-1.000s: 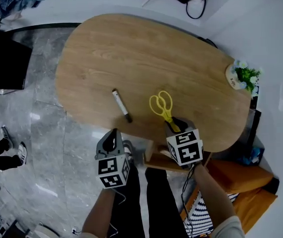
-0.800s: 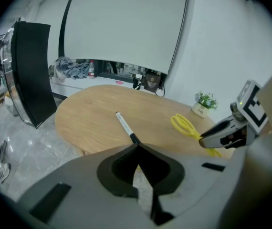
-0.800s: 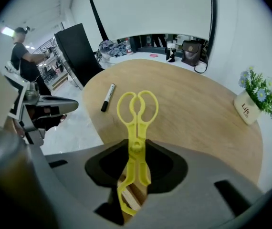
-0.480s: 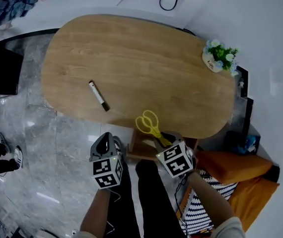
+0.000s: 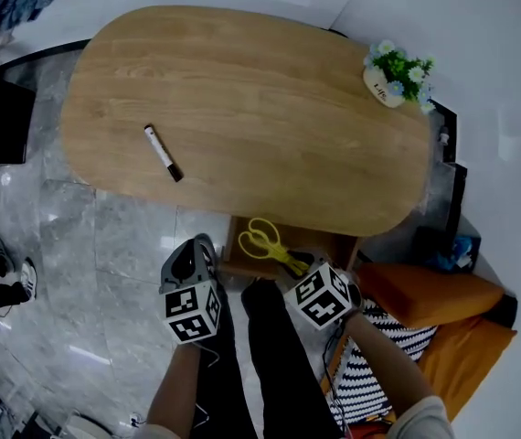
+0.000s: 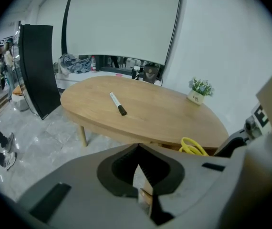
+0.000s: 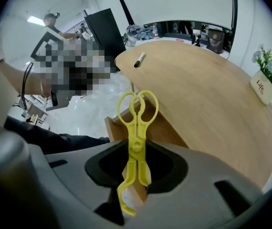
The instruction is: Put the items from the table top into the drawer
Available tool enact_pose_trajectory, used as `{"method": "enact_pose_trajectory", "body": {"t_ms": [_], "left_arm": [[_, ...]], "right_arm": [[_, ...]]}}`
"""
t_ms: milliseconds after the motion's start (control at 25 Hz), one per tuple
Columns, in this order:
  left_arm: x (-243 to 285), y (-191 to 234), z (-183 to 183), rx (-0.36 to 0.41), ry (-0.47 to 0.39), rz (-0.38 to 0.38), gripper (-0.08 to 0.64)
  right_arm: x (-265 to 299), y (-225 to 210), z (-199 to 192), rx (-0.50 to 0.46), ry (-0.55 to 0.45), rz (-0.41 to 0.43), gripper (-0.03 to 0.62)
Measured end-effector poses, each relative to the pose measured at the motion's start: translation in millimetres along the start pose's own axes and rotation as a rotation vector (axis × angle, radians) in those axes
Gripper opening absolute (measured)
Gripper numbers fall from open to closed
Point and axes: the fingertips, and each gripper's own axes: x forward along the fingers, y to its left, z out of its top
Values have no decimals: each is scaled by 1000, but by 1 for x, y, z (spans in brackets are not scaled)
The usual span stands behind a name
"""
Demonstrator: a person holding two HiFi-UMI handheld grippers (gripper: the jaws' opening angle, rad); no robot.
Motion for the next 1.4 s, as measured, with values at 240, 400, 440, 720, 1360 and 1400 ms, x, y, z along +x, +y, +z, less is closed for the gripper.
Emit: {"method": "enact_pose_trajectory", "body": {"t_ms": [240,400,440,720,1360,1400], "left_arm": [[6,-7,-13,-18,13,8,3],[9,-10,-12,-16,14,4,3],[10,-10,-12,-13,15,4,3],[15,-16,-5,2,14,0,3],[8,8,35,-47,-41,10,3],[7,15,38,-55,-46,15,3]], "right_arm": [[13,-5,-20,-11,34,16,103],[19,-10,-26,-38,55,11,104],[21,-12,-27,-44,53,5,104],[12,-33,-27,29,1,-26,209],[-6,-35,34,90,-54,-25,178],[-6,-34,47,91,-67,-27,176]]}}
